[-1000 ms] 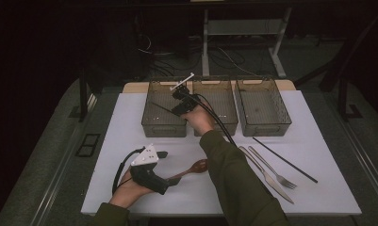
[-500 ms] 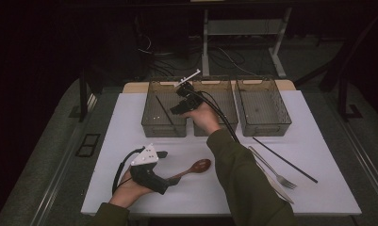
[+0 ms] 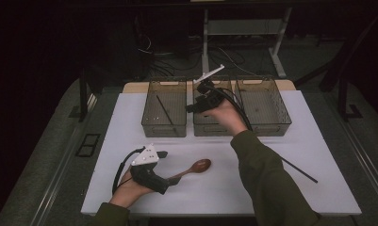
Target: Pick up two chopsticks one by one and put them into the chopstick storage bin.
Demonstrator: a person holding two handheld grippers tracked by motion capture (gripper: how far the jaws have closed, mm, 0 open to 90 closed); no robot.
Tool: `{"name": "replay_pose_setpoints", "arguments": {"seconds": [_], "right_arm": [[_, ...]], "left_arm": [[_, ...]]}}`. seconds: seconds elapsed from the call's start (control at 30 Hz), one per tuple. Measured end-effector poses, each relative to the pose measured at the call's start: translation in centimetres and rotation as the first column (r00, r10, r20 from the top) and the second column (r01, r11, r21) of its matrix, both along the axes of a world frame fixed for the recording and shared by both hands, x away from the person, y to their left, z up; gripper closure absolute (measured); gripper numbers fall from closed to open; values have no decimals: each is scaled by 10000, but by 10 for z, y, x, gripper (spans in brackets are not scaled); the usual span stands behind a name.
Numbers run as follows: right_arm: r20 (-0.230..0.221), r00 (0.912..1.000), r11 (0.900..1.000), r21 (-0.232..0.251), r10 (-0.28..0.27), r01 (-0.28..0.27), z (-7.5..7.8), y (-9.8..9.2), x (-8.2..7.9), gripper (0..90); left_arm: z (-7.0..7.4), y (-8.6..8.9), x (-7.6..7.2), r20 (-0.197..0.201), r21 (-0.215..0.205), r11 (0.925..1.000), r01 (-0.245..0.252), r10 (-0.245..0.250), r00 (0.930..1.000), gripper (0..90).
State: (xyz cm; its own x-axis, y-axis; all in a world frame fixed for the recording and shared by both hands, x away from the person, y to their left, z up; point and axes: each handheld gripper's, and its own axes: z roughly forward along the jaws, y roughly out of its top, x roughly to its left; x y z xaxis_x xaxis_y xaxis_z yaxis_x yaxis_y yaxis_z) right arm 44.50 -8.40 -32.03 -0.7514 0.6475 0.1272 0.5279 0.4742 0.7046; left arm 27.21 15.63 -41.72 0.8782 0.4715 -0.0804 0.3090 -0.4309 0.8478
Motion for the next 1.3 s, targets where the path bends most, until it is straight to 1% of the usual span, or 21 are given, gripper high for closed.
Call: {"name": "replay_pose_setpoints", "arguments": {"seconds": [0.07,0.1,0.13,0.23,0.3,0.33,0.37,0.4,0.5,0.53,0.57,0.63,0.7,0.8,0.83,0.87,0.97,1.03,1.13,1.2,1.3], "right_arm": [[28,10000,9999,123,-12,11,3,-9,-3,382],[28,10000,9999,123,-12,11,3,-9,-3,382],[32,10000,9998,185,-22,21,4,-13,-5,381],[38,10000,9995,303,90,-91,5,-24,-10,374],[46,9999,9995,294,147,-149,6,-35,-16,367],[46,9999,9995,294,147,-149,6,-35,-16,367],[51,9999,9992,385,116,-118,7,-43,-20,364],[40,10000,9991,416,85,-87,7,-48,-22,363],[26,9999,9993,334,144,-145,7,-60,-28,355],[26,9999,9993,334,144,-145,7,-60,-28,355],[42,9999,9995,308,120,-121,8,-65,-30,355],[121,9999,9989,449,114,-119,8,-74,-33,355],[158,9998,9985,544,73,-82,6,-85,-39,355],[210,9998,9982,602,56,-69,4,-97,-46,353],[210,9998,9982,602,56,-69,4,-97,-46,353],[220,9997,9975,708,51,-67,3,-105,-51,352],[297,9996,9965,831,20,-45,2,-113,-56,350],[387,9993,9953,971,-10,-27,1,-125,-65,349],[437,9990,9934,1145,-54,4,-1,-137,-73,349],[443,9990,9929,1191,-53,0,-2,-141,-75,349],[426,9990,9914,1305,-131,75,-7,-153,-82,349]], "left_arm": [[0,0,0,12,7,10000,1,-1,10000,0],[0,0,0,19,-19,10000,7,-7,10000,0],[-1,0,0,-7,-101,9999,-38,38,10000,0],[-1,0,0,-18,-87,10000,-25,25,10000,0],[-1,0,0,-56,-117,9999,-46,45,10000,0],[-1,0,0,-54,-116,9999,-68,67,10000,0],[-1,0,0,-64,-122,9999,-65,64,10000,0],[-1,0,0,-70,-147,9999,-57,56,10000,0],[-1,0,0,-109,-195,9998,-67,65,9999,0],[-1,1,0,-60,-52,10000,9,-9,10000,0],[-1,1,0,-66,-66,10000,-5,5,10000,0],[-1,1,1,-79,-99,9999,-35,34,10000,0],[-1,1,1,-86,-88,10000,-36,35,10000,0],[-2,1,1,-87,-95,9999,-40,39,10000,0],[-2,1,1,-87,-118,9999,-43,42,10000,0],[-2,1,1,-92,-116,9999,-46,45,9999,0],[-2,1,1,-88,-46,10000,-58,58,9999,0],[-2,0,1,-91,-63,9999,-81,80,9999,0],[-2,0,0,-94,-42,10000,-75,75,9999,0],[-2,0,1,-96,-72,9999,-103,102,9999,0],[-2,0,2,-77,-47,10000,-88,88,9999,0]]}}
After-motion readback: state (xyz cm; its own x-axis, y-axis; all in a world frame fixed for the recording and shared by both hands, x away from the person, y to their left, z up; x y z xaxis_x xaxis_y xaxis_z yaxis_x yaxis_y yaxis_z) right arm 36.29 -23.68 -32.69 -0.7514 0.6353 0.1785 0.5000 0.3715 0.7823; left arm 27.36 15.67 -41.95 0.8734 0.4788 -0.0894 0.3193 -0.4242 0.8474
